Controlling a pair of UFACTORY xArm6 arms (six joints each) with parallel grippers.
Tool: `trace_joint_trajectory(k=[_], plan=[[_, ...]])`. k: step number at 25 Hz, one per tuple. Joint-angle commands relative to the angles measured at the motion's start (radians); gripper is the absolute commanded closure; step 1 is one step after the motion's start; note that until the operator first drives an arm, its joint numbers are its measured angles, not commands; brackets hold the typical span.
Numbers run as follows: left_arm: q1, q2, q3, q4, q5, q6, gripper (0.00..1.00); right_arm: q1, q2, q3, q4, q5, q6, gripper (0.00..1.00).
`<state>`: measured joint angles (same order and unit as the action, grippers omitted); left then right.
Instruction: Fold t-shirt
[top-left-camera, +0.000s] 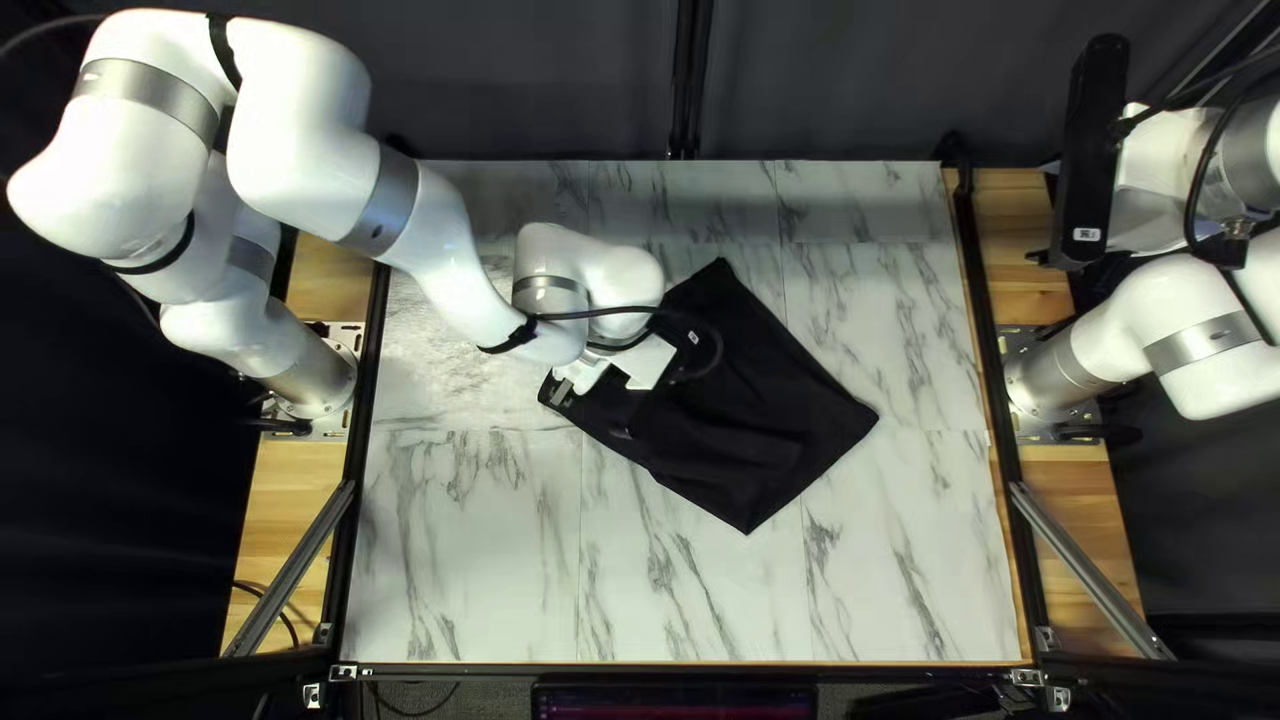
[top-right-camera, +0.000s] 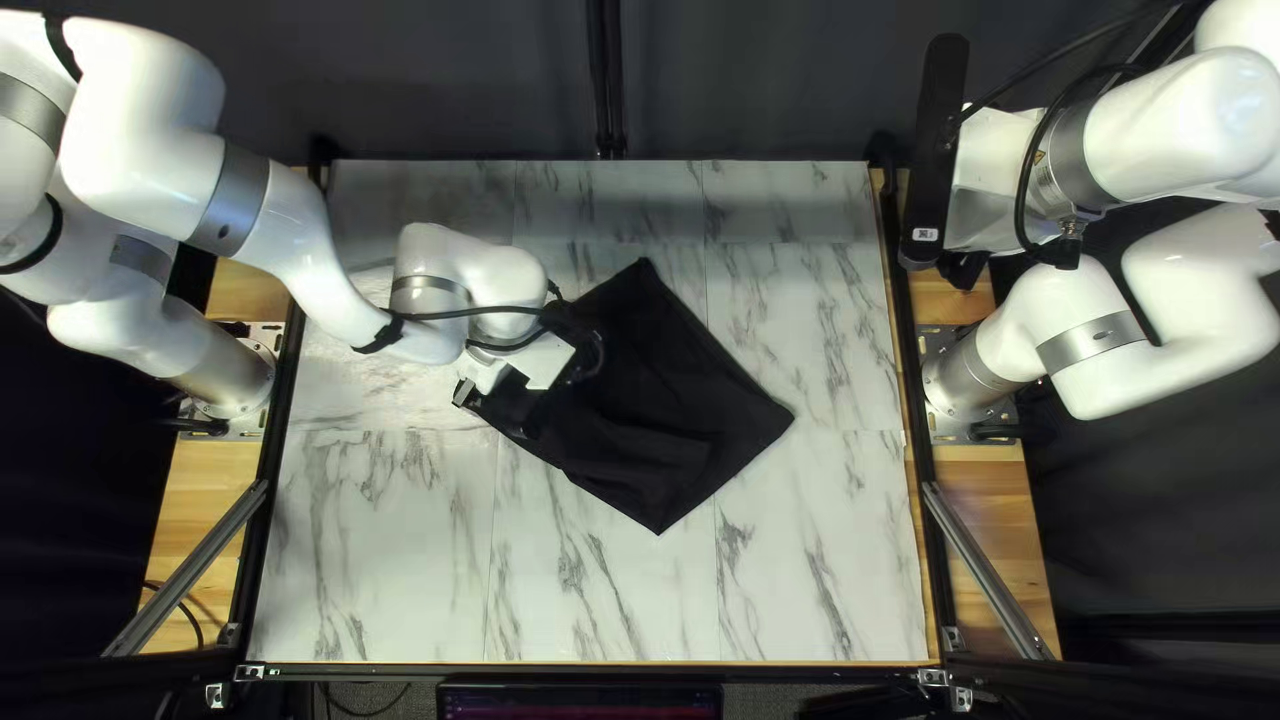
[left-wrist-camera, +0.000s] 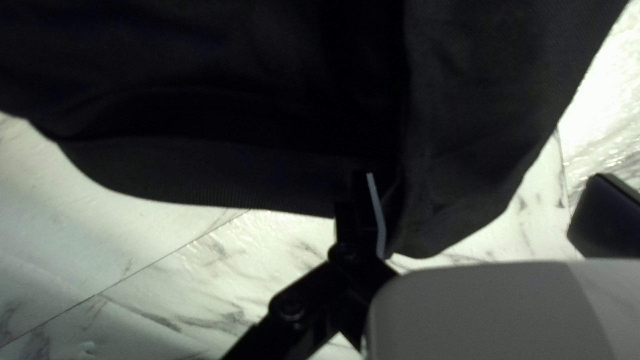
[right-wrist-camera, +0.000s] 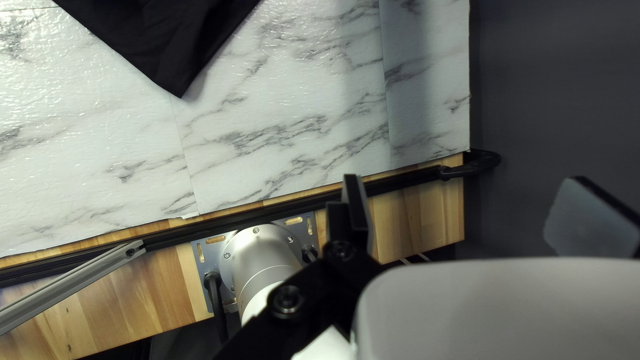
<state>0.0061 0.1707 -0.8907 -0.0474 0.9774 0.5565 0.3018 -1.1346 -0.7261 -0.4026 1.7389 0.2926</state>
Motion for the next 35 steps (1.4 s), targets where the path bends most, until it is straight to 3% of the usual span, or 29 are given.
trace_joint_trajectory(k=[1,2,3,4,6,15,26,35], plan=[[0.013,0.0,-0.001,0.001,0.002,0.006,0.67,0.0,0.0,0.0,0.0,0.0,0.0,0.0],[0.014,0.001,-0.001,0.001,0.001,0.006,0.67,0.0,0.0,0.0,0.0,0.0,0.0,0.0],[0.017,-0.001,0.0,0.002,0.002,0.005,0.79,0.0,0.0,0.0,0.0,0.0,0.0,0.0],[0.018,-0.005,0.002,0.003,0.004,0.003,0.8,0.0,0.0,0.0,0.0,0.0,0.0,0.0],[0.02,-0.016,0.002,0.006,0.011,-0.005,0.93,0.0,0.0,0.0,0.0,0.0,0.0,0.0],[0.006,-0.091,-0.016,0.044,0.079,-0.073,0.93,0.0,0.0,0.0,0.0,0.0,0.0,0.0],[-0.07,-0.143,-0.153,0.247,0.214,-0.37,0.93,0.0,0.0,0.0,0.0,0.0,0.0,0.0],[-0.127,-0.147,-0.237,0.35,0.265,-0.491,0.93,0.0,0.0,0.0,0.0,0.0,0.0,0.0]])
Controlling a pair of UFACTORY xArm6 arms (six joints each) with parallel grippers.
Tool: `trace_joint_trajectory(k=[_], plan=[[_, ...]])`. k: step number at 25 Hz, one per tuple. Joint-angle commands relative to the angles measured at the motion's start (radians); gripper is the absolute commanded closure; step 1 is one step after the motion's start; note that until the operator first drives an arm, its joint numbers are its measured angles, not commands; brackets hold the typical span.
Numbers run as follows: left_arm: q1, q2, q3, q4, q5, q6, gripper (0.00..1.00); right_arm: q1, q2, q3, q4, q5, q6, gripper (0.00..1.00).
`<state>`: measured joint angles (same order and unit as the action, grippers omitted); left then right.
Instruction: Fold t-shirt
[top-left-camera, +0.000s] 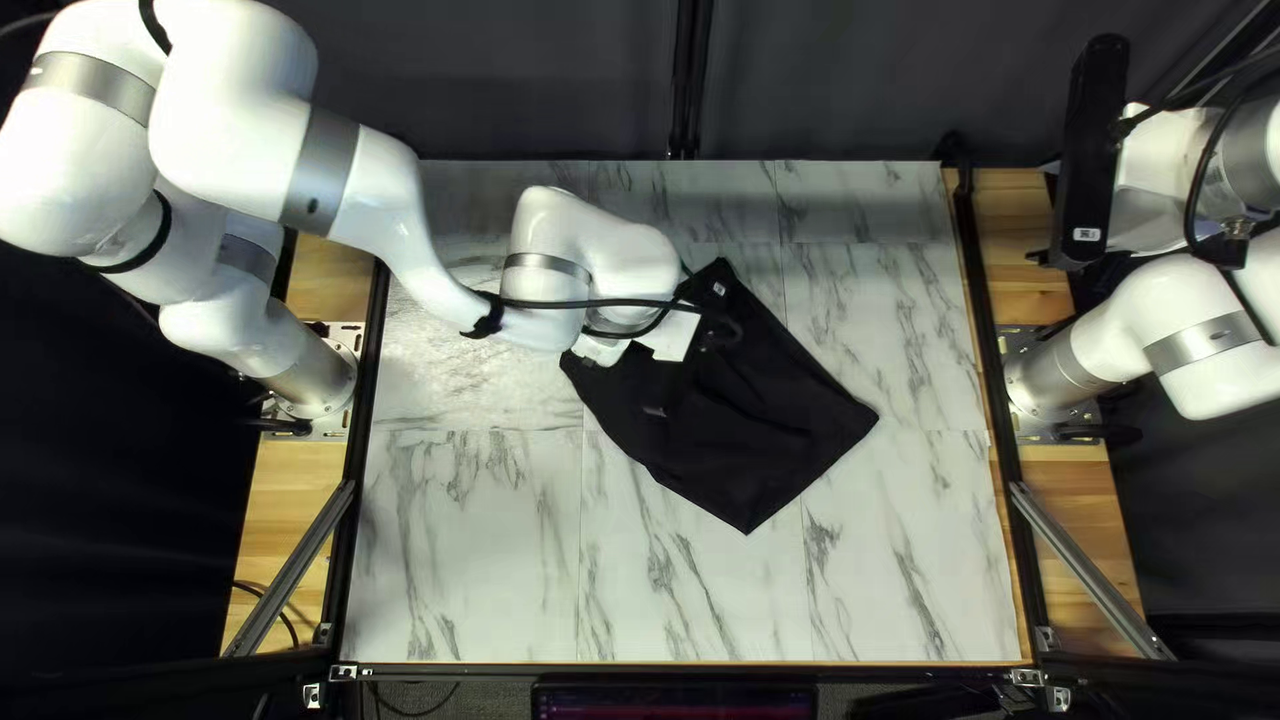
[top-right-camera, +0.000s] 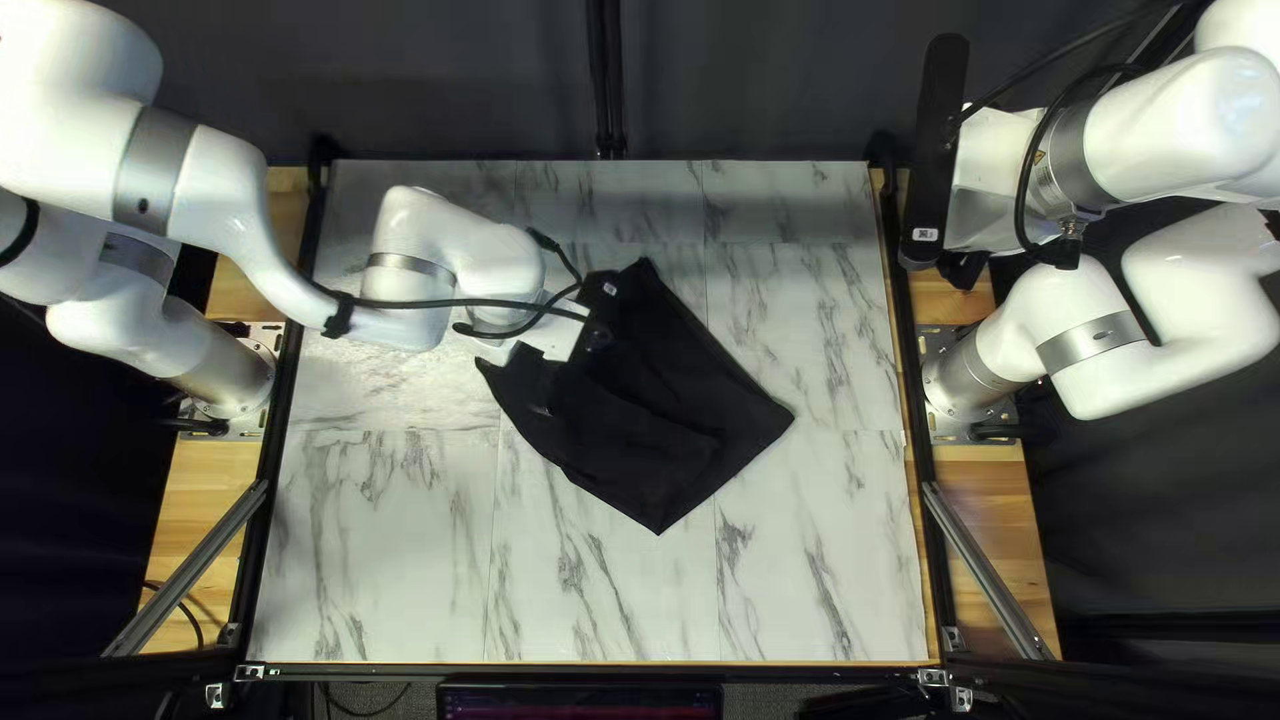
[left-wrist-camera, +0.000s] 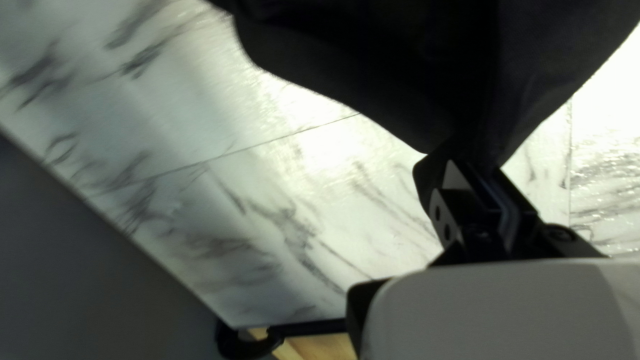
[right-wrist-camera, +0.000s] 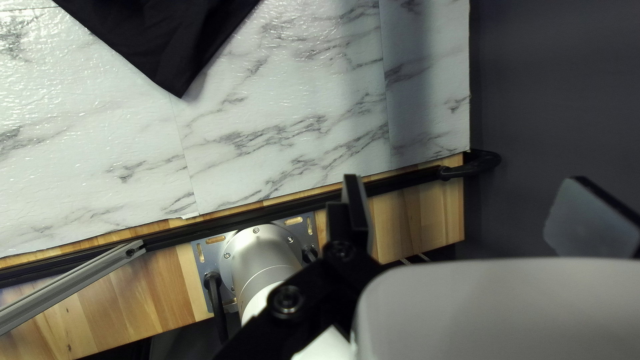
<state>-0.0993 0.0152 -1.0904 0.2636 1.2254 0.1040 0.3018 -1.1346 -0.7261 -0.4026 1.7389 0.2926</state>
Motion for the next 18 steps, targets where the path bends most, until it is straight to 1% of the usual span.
trace_joint_trajectory(k=[1,5,7,14,18], plan=[[-0.029,0.014,-0.05,0.058,0.017,-0.053,0.93,0.0,0.0,0.0,0.0,0.0,0.0,0.0],[-0.04,0.042,-0.086,0.107,0.003,-0.078,0.93,0.0,0.0,0.0,0.0,0.0,0.0,0.0],[-0.035,0.079,-0.129,0.129,-0.006,-0.074,0.92,0.0,0.0,0.0,0.0,0.0,0.0,0.0],[-0.021,0.146,-0.221,0.168,-0.052,-0.04,0.93,0.0,0.0,0.0,0.0,0.0,0.0,0.0],[0.006,0.162,-0.247,0.178,-0.087,0.003,0.94,0.0,0.0,0.0,0.0,0.0,0.0,0.0]])
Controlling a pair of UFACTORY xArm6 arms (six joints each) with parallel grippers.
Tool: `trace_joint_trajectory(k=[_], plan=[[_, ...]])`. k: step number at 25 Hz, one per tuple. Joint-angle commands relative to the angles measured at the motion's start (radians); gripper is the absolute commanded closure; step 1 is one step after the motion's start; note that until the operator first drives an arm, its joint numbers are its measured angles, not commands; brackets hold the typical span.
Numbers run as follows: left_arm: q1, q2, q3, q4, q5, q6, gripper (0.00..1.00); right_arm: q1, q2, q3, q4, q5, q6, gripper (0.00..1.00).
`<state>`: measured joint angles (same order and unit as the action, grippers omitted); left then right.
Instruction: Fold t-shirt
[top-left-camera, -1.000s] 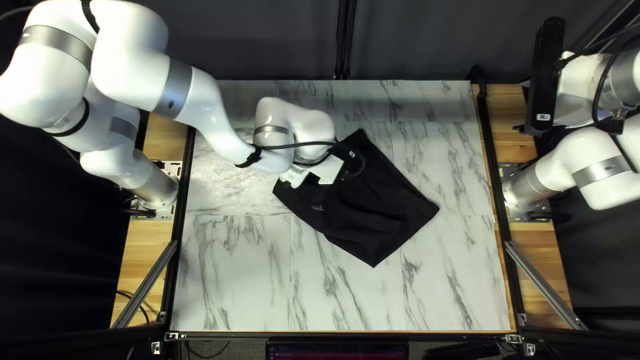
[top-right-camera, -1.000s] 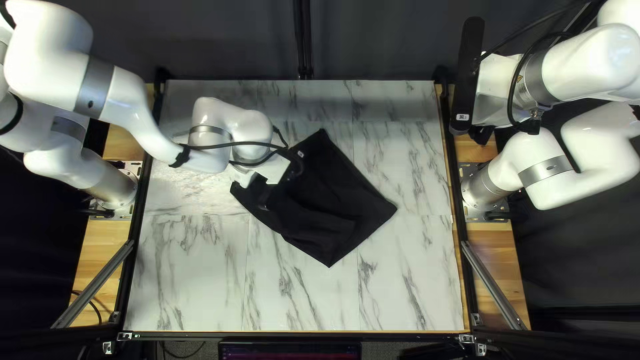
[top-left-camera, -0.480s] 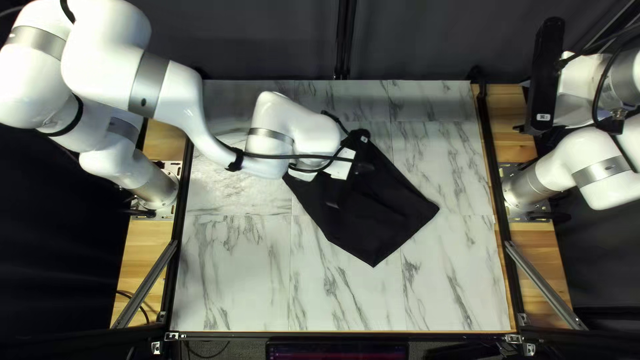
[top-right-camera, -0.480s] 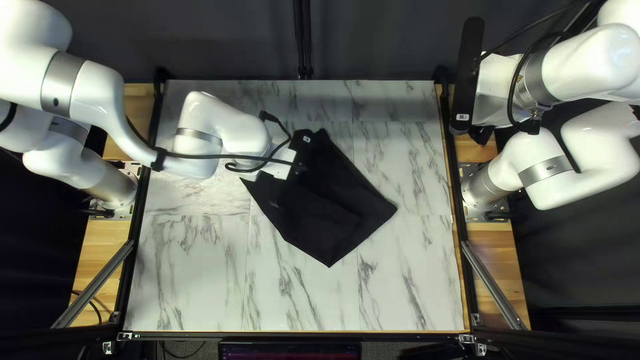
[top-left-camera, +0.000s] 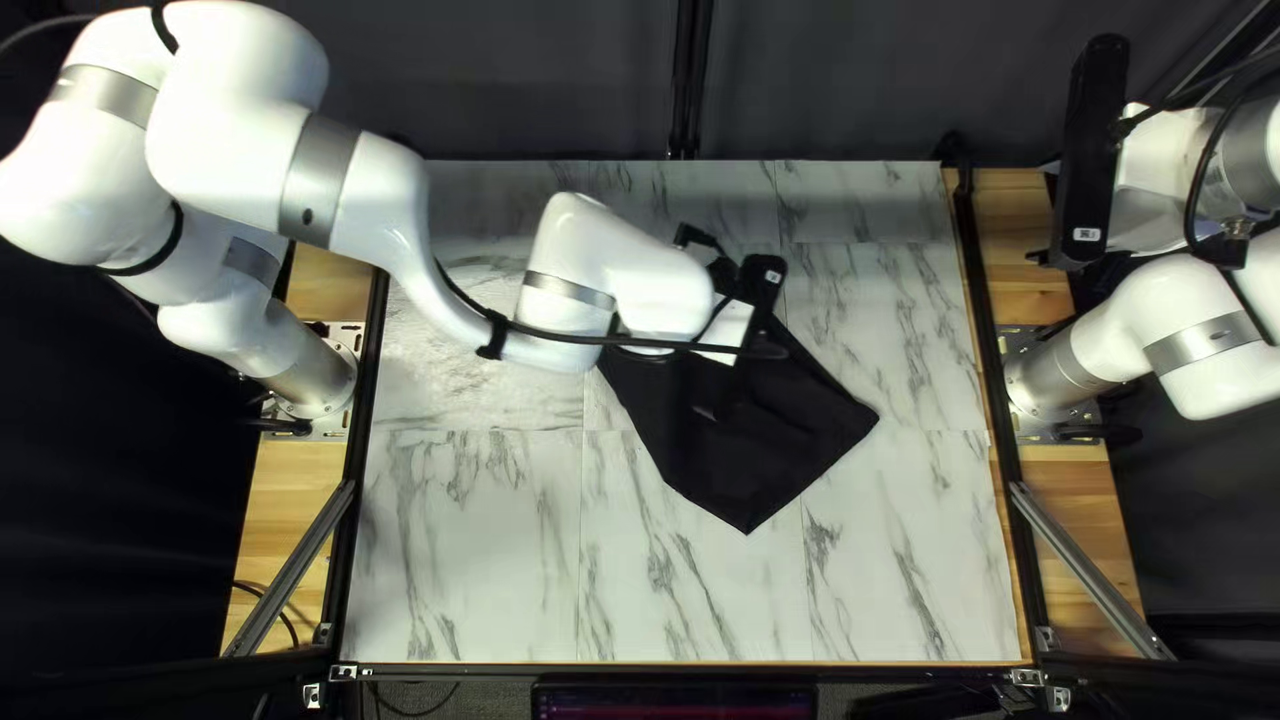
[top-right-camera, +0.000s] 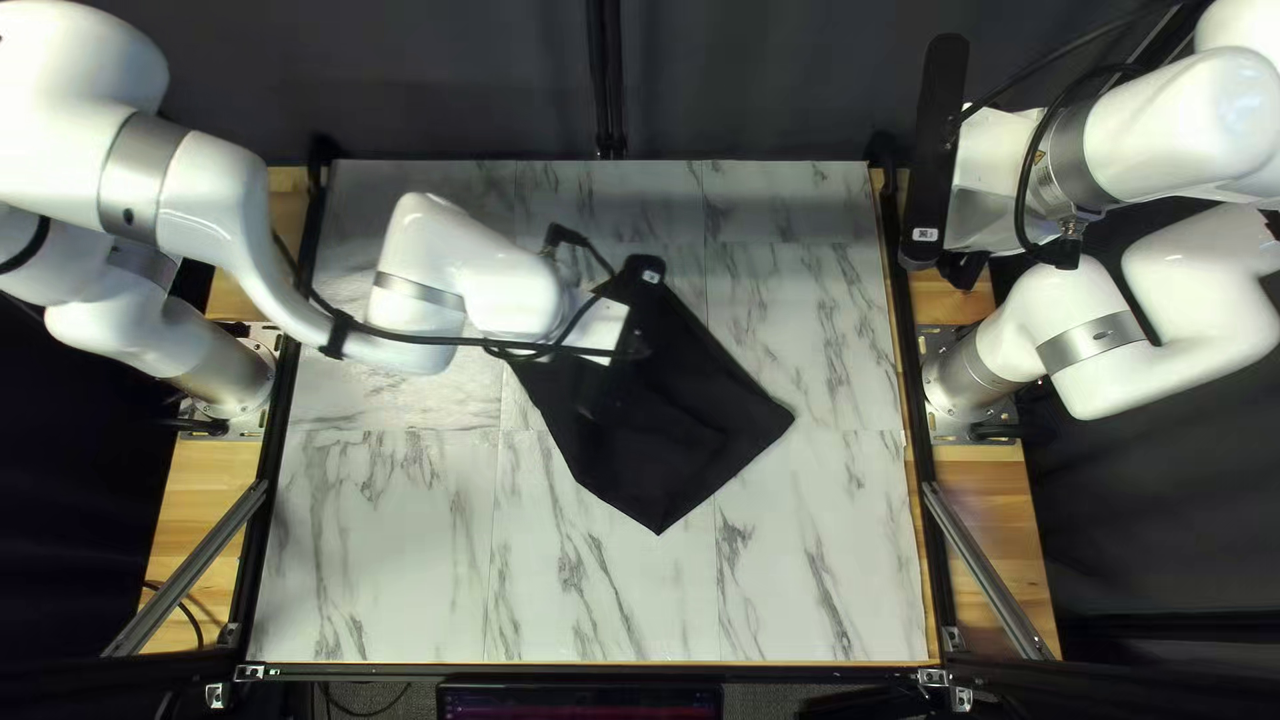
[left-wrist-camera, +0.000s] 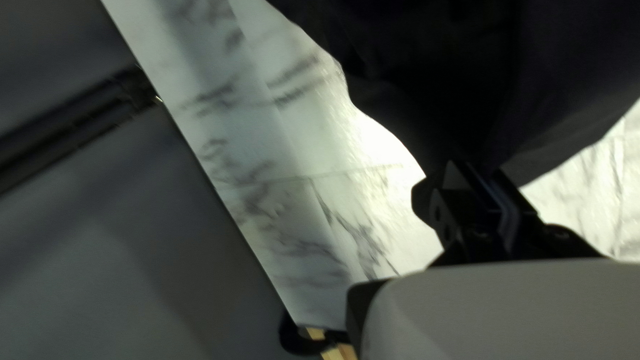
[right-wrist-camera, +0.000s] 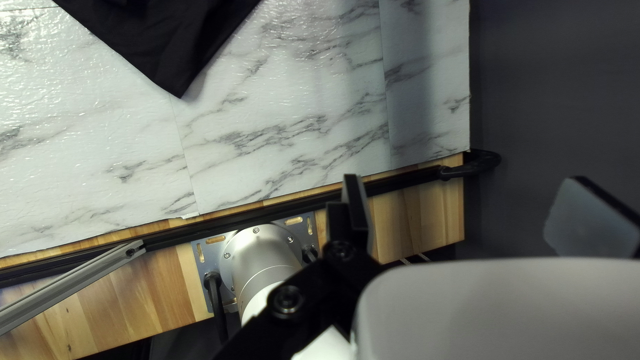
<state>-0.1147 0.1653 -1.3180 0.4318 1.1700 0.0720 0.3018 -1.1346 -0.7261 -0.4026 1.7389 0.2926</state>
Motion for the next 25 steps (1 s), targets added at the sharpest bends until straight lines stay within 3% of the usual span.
trace_joint_trajectory(k=[1,6,19,22,25], plan=[[0.03,0.011,-0.025,0.012,-0.04,0.05,0.94,0.0,0.0,0.0,0.0,0.0,0.0,0.0],[0.089,-0.004,0.003,-0.002,-0.171,0.161,1.0,0.0,0.0,0.0,0.0,0.0,0.0,0.0],[0.084,-0.012,0.012,0.008,-0.182,0.148,1.0,0.0,0.0,0.0,0.0,0.0,0.0,0.0],[0.091,-0.047,0.05,0.021,-0.254,0.146,1.0,0.0,0.0,0.0,0.0,0.0,0.0,0.0],[0.12,-0.116,0.15,0.014,-0.416,0.163,1.0,0.0,0.0,0.0,0.0,0.0,0.0,0.0]])
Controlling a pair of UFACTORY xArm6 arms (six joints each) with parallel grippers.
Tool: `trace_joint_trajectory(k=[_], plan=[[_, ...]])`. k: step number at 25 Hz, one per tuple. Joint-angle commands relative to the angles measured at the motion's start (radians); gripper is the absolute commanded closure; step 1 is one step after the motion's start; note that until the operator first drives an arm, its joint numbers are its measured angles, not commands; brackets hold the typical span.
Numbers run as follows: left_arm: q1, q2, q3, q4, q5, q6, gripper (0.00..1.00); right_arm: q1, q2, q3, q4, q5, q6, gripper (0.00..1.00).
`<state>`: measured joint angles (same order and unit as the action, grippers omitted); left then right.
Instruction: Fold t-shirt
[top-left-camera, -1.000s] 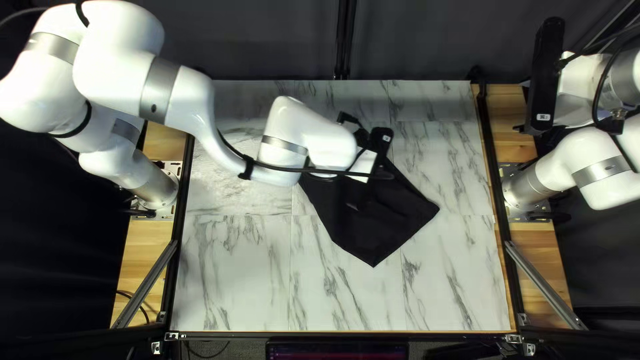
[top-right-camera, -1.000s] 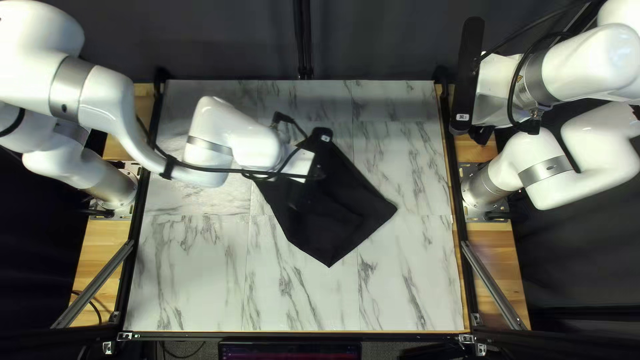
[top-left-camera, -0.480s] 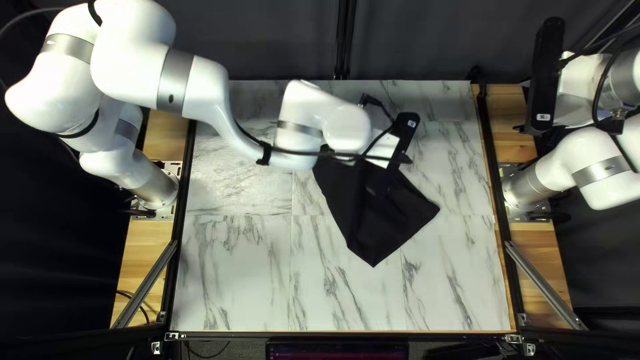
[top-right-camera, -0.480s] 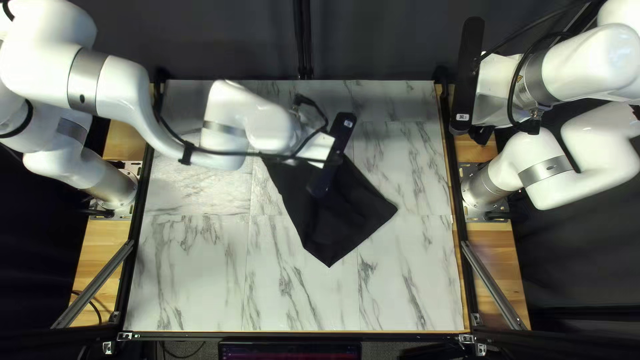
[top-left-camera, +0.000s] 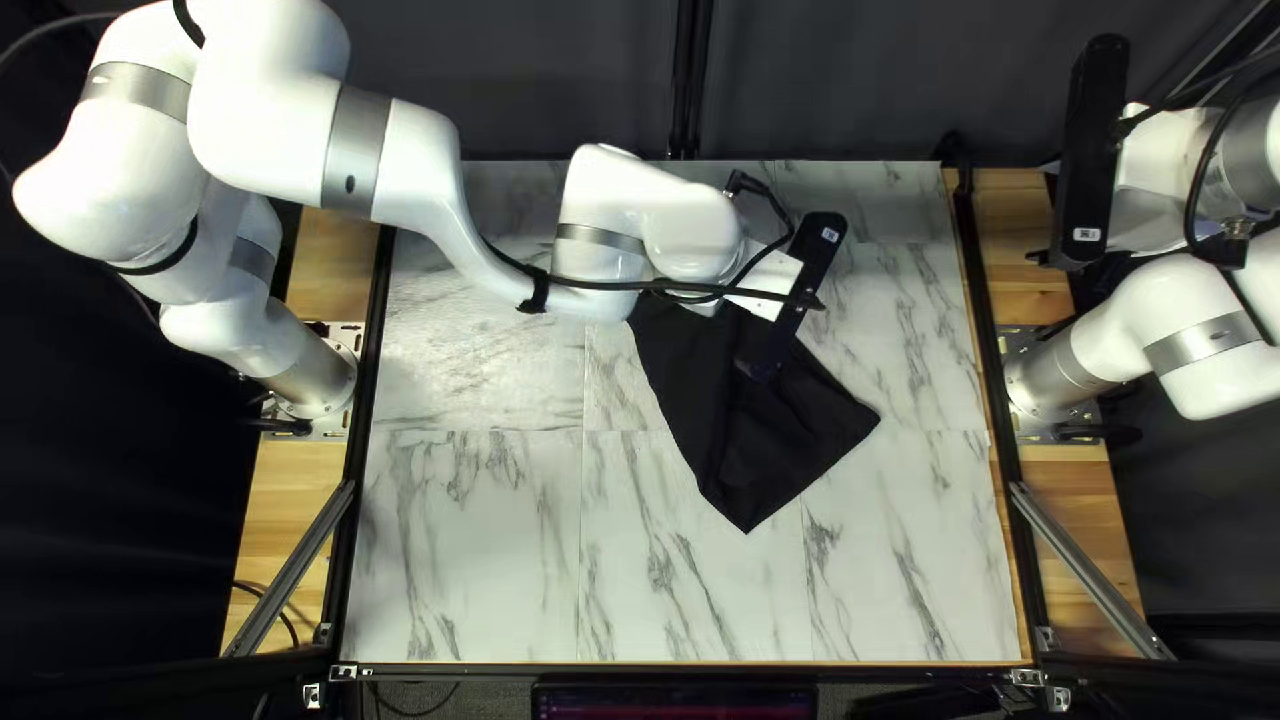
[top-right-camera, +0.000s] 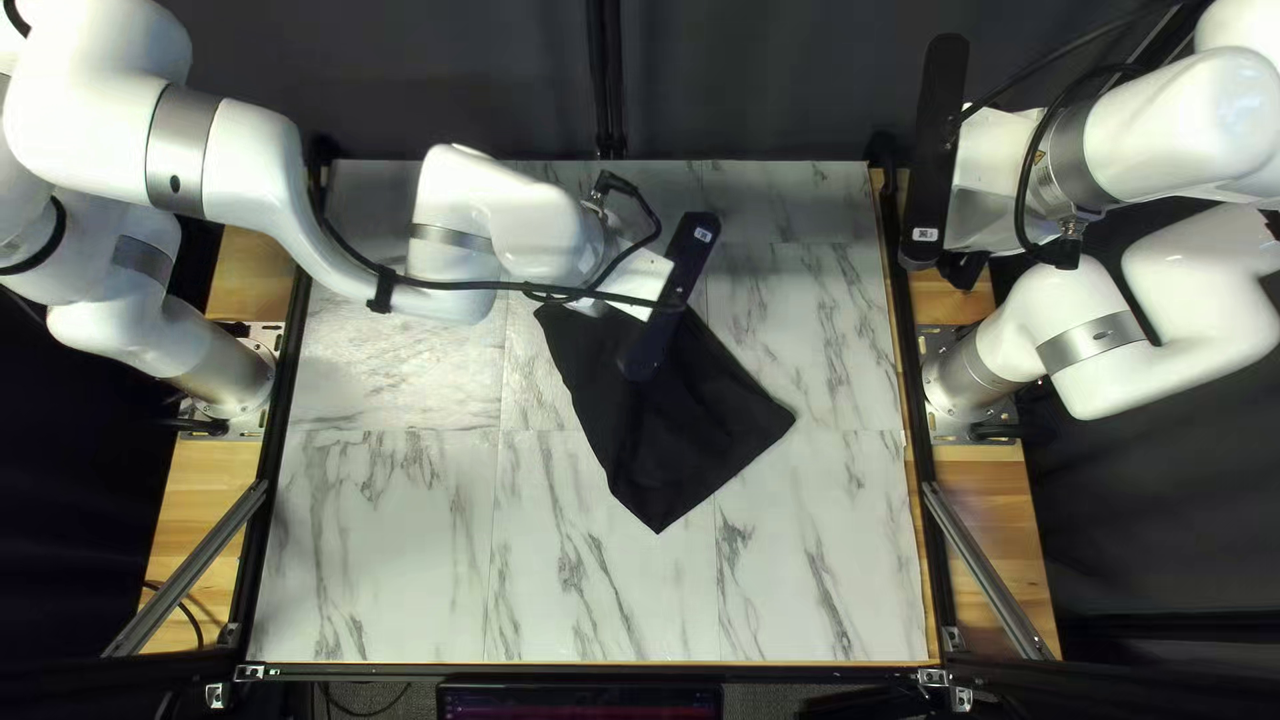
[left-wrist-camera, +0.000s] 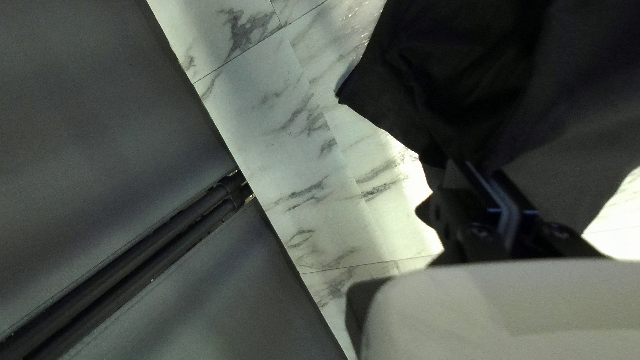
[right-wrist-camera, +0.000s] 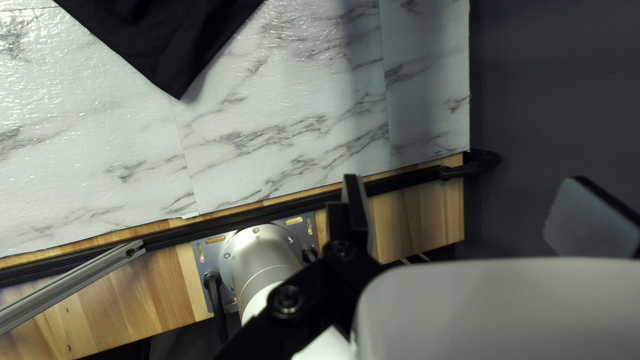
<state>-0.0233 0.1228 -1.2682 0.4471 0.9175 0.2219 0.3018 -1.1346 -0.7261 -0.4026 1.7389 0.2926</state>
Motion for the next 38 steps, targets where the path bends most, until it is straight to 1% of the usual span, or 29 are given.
trace_joint_trajectory(k=[1,2,4,6,9,12,14,17,21,25,30,34,38], plan=[[0.038,-0.088,0.129,-0.007,-0.214,0.022,1.0,0.0,0.0,0.0,0.0,0.0,0.0,0.0],[0.046,-0.092,0.145,-0.011,-0.248,0.03,1.0,0.0,0.0,0.0,0.0,0.0,0.0,0.0],[0.089,-0.073,0.182,-0.049,-0.369,0.082,1.0,0.0,0.0,0.0,0.0,0.0,0.0,0.0],[0.132,-0.005,0.168,-0.106,-0.445,0.141,1.0,0.0,0.0,0.0,0.0,0.0,0.0,0.0],[0.165,0.086,0.11,-0.183,-0.467,0.201,1.0,0.0,0.0,0.0,0.0,0.0,0.0,0.0],[0.174,0.148,0.048,-0.203,-0.44,0.207,1.0,0.0,0.0,0.0,0.0,0.0,0.0,0.0],[0.174,0.187,0.011,-0.186,-0.414,0.181,1.0,0.0,0.0,0.0,0.0,0.0,0.0,0.0],[0.174,0.233,-0.012,-0.14,-0.386,0.126,1.0,0.0,0.0,0.0,0.0,0.0,0.0,0.0],[0.167,0.287,-0.049,-0.072,-0.294,0.027,1.0,0.0,0.0,0.0,0.0,0.0,0.0,0.0],[0.154,0.331,-0.084,-0.008,-0.235,-0.082,1.0,0.0,0.0,0.0,0.0,0.0,0.0,0.0],[0.151,0.394,-0.134,0.05,-0.236,-0.173,1.0,0.0,0.0,0.0,0.0,0.0,0.0,0.0],[0.158,0.433,-0.154,0.089,-0.255,-0.208,1.0,0.0,0.0,0.0,0.0,0.0,0.0,0.0],[0.171,0.459,-0.168,0.111,-0.237,-0.233,1.0,0.0,0.0,0.0,0.0,0.0,0.0,0.0]])
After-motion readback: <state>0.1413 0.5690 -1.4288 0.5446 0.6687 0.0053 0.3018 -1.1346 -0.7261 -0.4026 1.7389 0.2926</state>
